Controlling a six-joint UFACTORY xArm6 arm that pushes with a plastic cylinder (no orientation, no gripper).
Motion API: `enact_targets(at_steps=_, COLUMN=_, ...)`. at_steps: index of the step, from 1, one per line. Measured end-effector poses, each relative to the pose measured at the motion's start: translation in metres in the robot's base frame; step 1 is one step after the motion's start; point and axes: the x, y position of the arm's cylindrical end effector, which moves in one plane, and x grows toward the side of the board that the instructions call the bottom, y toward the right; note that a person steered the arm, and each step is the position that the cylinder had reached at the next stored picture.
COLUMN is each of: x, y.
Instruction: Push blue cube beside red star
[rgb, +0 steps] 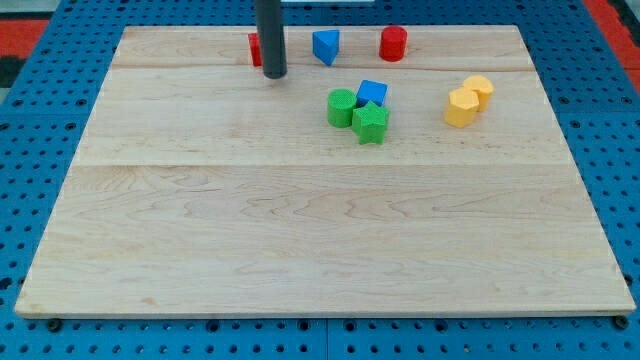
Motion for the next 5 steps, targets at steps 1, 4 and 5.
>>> enact_targets(at_steps=1, x=0.000, y=0.053)
enact_targets(at_steps=4, x=0.036, y=0.179)
enact_targets(at_steps=5, x=0.084, y=0.181)
